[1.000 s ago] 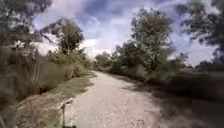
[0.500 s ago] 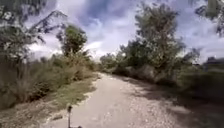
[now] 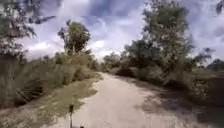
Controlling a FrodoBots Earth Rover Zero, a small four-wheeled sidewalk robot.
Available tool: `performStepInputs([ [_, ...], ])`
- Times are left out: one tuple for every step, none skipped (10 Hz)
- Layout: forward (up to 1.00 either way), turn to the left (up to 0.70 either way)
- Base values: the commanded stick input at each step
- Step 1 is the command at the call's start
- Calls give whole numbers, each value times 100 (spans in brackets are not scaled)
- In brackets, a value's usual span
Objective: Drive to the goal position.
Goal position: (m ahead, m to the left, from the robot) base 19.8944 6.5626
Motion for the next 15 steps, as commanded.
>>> performStepInputs([
  [100, 0],
  [100, 0],
  [100, 0],
  [100, 0],
  [100, 0],
  [100, 0],
  [100, 0],
  [100, 0],
  [100, 0],
  [100, -1],
  [100, -40],
  [100, -18],
  [100, 0],
  [100, 0],
  [100, 0],
])
